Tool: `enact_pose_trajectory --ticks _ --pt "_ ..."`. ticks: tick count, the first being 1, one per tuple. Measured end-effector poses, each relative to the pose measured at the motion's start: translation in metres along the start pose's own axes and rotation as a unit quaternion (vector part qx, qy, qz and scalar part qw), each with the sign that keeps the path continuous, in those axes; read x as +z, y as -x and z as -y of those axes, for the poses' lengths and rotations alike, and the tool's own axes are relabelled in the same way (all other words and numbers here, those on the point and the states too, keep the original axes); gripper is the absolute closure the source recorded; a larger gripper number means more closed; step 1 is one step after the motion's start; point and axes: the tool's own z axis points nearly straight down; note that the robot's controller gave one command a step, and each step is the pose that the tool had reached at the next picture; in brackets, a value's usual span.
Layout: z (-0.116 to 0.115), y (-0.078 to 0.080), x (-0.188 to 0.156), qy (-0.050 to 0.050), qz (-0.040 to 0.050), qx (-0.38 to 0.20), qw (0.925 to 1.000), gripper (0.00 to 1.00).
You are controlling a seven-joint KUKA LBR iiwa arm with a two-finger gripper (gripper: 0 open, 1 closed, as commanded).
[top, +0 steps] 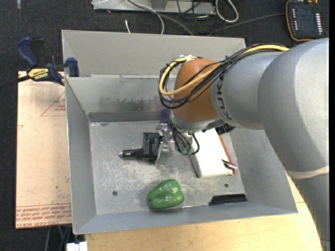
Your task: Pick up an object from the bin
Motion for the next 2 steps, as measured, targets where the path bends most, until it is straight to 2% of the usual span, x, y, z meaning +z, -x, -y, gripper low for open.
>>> enact_pose_trajectory --ticks 2 --pt "0.0001 -0.0002 -0.0047 0.0 0.0 0.0 1.0 1.0"
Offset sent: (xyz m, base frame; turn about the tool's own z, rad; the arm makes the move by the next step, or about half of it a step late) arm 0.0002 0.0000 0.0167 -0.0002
